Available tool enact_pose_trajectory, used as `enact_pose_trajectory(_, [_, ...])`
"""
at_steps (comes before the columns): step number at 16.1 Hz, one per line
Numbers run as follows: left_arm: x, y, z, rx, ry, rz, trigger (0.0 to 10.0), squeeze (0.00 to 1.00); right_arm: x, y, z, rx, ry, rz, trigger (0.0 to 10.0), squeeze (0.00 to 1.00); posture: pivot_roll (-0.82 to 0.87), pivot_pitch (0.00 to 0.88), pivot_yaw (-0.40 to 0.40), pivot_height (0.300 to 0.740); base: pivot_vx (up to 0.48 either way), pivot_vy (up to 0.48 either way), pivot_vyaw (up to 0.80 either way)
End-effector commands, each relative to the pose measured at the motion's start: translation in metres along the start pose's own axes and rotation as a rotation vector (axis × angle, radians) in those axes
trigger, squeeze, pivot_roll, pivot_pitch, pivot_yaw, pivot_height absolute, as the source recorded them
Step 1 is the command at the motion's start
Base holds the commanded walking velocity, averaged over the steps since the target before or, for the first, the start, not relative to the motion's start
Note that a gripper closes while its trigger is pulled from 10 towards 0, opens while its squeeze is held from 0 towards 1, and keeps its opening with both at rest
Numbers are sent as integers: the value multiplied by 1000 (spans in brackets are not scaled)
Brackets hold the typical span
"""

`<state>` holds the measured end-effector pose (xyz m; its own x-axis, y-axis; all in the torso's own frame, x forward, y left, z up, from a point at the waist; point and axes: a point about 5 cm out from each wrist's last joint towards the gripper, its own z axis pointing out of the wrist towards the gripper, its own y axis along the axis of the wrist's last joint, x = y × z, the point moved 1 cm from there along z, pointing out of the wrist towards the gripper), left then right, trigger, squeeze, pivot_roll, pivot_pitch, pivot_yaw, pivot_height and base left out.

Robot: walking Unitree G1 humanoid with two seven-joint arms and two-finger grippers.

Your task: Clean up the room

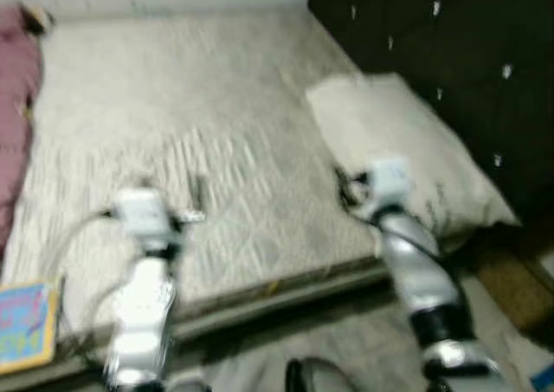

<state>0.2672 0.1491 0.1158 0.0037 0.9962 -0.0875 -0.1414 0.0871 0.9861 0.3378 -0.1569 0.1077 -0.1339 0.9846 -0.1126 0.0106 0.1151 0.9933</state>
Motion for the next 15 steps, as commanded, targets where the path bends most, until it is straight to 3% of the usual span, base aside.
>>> enact_pose_trajectory(1, [15, -5, -5, 38, 75, 35, 10000, 0, 8, 3, 1, -18, 16, 7, 10000, 0, -14, 84, -53, 740, 0, 0, 0])
enact_pose_trajectory(4, [18, -10, -7, 119, 145, 24, 10000, 0, 8, 2, 0, -16, 15, 7, 10000, 0, -10, 86, -53, 740, 0, 0, 0])
enact_pose_trajectory(7, [15, -10, -12, 85, 64, -87, 10000, 0, 10, 3, 0, -26, 16, 9, 10000, 0, -10, 85, -52, 740, 0, 0, 0])
enact_pose_trajectory(8, [20, -15, -16, 100, 95, 4, 10000, 0, 9, 5, 0, -33, 17, 0, 10000, 0, -10, 82, -52, 740, 0, 0, 800])
enact_pose_trajectory(13, [23, -4, -12, 33, 37, 37, 10000, 0, 10, 3, 1, -27, 11, 24, 10000, 0, -7, 81, -55, 740, 0, 0, 578])
enact_pose_trajectory(14, [30, -6, -12, 46, 97, 89, 10000, 0, 10, 3, 0, -23, 11, 26, 10000, 0, -6, 80, -57, 740, 0, 0, 0])
enact_pose_trajectory(15, [31, -10, -12, 92, 110, 76, 10000, 0, 11, 0, 0, -14, 12, 36, 10000, 0, -6, 80, -57, 740, 0, 0, 0])
